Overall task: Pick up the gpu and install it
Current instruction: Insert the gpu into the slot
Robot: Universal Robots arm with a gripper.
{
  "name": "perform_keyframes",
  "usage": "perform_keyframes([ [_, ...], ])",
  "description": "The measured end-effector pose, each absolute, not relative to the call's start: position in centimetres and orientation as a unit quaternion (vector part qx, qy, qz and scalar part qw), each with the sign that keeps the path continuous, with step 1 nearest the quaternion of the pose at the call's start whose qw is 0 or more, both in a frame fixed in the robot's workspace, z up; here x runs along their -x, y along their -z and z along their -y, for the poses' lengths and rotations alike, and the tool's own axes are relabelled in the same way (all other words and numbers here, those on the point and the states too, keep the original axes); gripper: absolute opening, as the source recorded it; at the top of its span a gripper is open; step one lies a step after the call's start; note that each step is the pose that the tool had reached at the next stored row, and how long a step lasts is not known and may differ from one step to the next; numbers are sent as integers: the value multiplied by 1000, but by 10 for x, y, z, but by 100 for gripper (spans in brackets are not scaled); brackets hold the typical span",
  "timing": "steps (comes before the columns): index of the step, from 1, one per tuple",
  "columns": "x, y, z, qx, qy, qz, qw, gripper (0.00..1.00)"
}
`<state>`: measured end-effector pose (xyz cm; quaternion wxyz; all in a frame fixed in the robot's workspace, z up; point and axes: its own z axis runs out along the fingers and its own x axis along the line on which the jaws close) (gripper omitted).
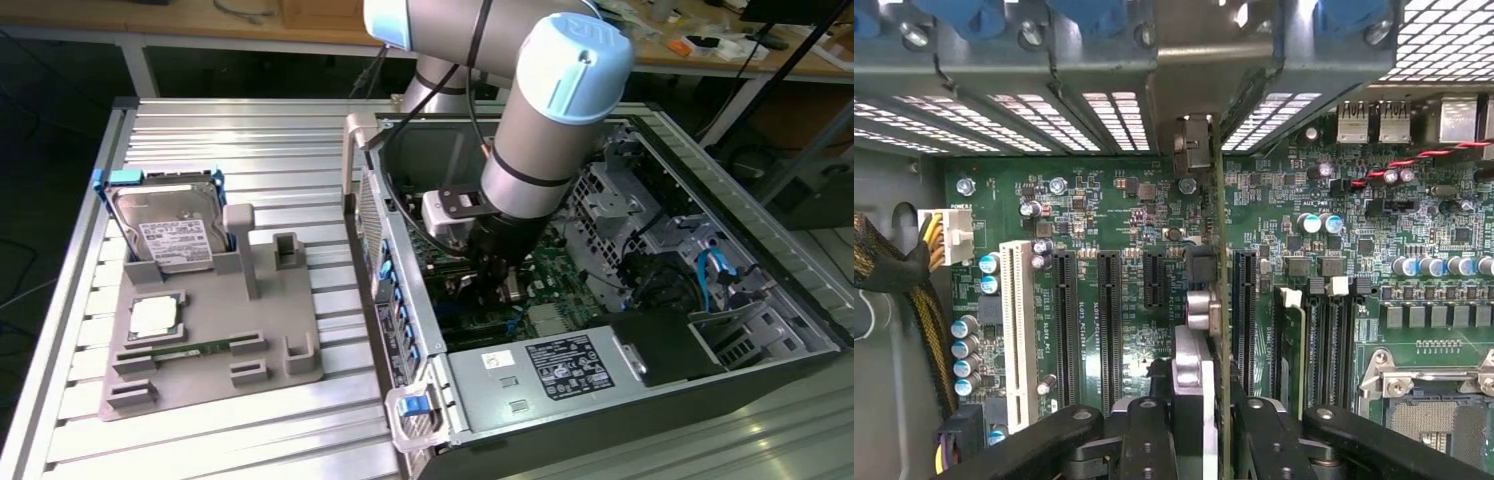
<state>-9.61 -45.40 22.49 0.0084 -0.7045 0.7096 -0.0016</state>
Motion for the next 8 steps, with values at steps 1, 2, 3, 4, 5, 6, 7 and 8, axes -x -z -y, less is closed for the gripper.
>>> perform_keyframes([
  [1,96,-225,454,705,2,-710,9,29],
  [2,96,-226,454,705,2,-710,9,29],
  [3,96,-227,454,705,2,-710,9,29],
  [4,96,-227,454,705,1,-710,9,29],
  [5,96,-229,454,705,2,-710,9,29],
  [6,96,-230,454,705,2,-710,8,29],
  [7,96,-231,454,705,2,-710,8,29],
  [8,96,-231,454,705,2,-710,8,29],
])
